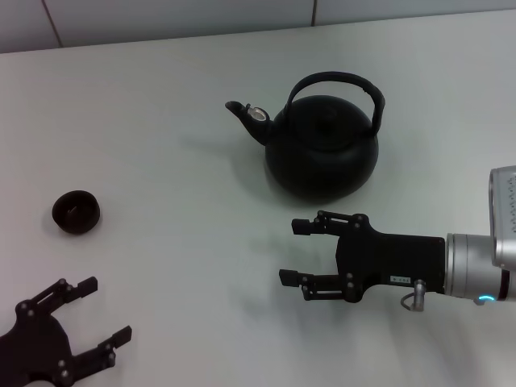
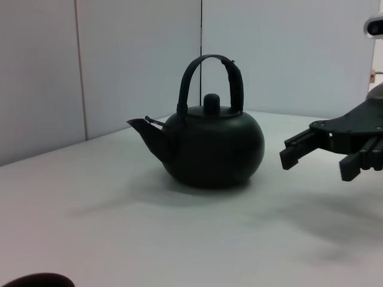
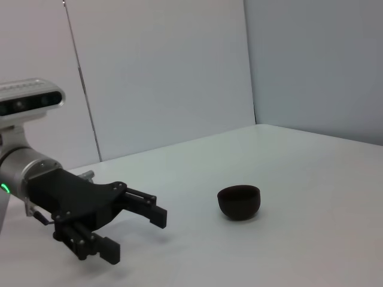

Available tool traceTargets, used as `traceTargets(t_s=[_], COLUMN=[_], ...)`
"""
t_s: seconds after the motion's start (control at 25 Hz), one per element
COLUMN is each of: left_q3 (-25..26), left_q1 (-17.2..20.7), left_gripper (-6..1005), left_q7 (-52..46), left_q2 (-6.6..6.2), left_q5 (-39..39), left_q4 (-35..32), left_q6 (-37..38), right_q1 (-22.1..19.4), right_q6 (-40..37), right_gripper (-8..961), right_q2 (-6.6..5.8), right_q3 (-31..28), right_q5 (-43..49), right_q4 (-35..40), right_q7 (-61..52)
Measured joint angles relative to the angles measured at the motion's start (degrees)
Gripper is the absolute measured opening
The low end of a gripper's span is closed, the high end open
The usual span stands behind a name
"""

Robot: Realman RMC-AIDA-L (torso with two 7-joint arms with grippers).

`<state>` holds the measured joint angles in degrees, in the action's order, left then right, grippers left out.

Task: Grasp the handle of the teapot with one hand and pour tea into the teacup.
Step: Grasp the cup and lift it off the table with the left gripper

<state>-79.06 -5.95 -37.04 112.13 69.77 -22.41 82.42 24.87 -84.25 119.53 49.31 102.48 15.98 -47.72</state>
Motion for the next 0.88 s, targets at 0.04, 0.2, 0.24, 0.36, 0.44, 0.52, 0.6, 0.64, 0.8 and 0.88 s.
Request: traceTargets(t_s=[0.04, 0.2, 0.24, 0.36, 0.44, 0.52, 0.6, 0.64, 0.8, 0.88], left_q3=[0.0, 0.1, 0.2, 0.3, 0.5, 0.9, 1.0, 1.0, 1.3, 2.4], left_q1=[-0.7, -1.5, -2.0, -2.6, -3.0, -3.2, -3.3, -3.3, -2.7, -2.0], left_gripper=[835, 835, 835, 836, 836, 836, 836, 836, 837, 837], left_q7=[-0.7, -1.4, -1.5, -2.1, -2.7, -2.9, -2.9, -2.9, -2.5, -2.2], left_q2=[-0.05, -0.07, -0.07, -0.07, -0.1, -0.15, -0.16, -0.16, -0.14, 0.06], left_q5=[0.1, 0.6, 0.7, 0.8, 0.9, 1.2, 1.4, 1.5, 1.5, 1.5], left_q4=[0.1, 0.1, 0.2, 0.2, 0.2, 0.1, 0.1, 0.0, -0.4, -1.1], left_q6=[-0.3, -0.5, -0.7, -1.0, -1.1, -1.1, -1.1, -0.9, 0.1, 1.7], right_q1=[0.0, 0.0, 0.0, 0.0, 0.0, 0.0, 0.0, 0.0, -0.1, -0.1], right_q6=[0.0, -0.1, -0.1, -0.1, -0.2, -0.2, -0.3, -0.3, -0.4, -0.4], right_gripper=[790, 789, 789, 789, 789, 789, 790, 790, 790, 790], right_q2=[0.0, 0.0, 0.0, 0.0, 0.0, 0.0, 0.0, 0.0, 0.0, 0.0], right_q3=[0.0, 0.0, 0.0, 0.0, 0.0, 0.0, 0.0, 0.0, 0.0, 0.0], right_q5=[0.0, 0.0, 0.0, 0.0, 0.0, 0.0, 0.0, 0.0, 0.0, 0.0], right_q4=[0.0, 0.0, 0.0, 0.0, 0.0, 0.0, 0.0, 0.0, 0.0, 0.0], right_q7=[0.0, 0.0, 0.0, 0.0, 0.0, 0.0, 0.0, 0.0, 0.0, 0.0])
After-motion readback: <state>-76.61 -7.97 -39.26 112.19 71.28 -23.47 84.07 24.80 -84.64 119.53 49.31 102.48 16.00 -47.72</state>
